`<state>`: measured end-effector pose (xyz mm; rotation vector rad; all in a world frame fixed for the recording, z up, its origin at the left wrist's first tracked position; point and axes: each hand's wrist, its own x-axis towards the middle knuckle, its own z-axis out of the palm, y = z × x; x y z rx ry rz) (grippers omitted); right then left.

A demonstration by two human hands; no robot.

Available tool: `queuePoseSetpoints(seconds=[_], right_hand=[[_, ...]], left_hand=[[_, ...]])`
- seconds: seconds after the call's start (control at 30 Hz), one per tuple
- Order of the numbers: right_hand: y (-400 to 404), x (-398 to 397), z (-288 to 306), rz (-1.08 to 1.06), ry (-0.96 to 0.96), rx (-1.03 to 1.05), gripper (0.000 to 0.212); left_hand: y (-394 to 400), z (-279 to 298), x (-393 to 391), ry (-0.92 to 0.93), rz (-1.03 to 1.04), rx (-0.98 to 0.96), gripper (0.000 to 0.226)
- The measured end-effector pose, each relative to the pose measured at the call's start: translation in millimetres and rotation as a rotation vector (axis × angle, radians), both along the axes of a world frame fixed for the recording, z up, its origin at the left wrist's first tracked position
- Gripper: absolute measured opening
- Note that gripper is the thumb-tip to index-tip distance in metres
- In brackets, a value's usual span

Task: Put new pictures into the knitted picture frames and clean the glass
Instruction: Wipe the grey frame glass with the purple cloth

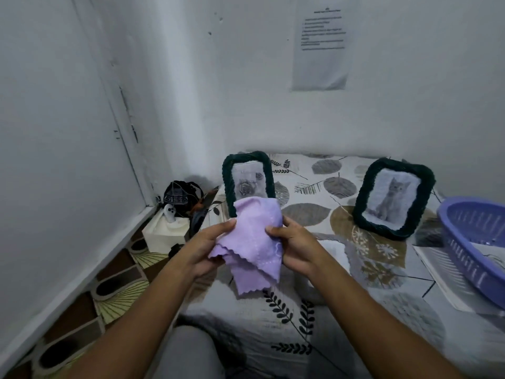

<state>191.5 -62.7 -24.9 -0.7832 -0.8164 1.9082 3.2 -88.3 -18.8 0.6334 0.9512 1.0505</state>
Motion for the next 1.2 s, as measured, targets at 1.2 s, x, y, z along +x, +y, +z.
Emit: queuePoseSetpoints(seconds=[1.2], right_hand=[[-18,140,-3,-0.393,-1.224,0.181,0.012]], left_hand=[[13,-14,89,1.236,-0.199,0.573,0.027]])
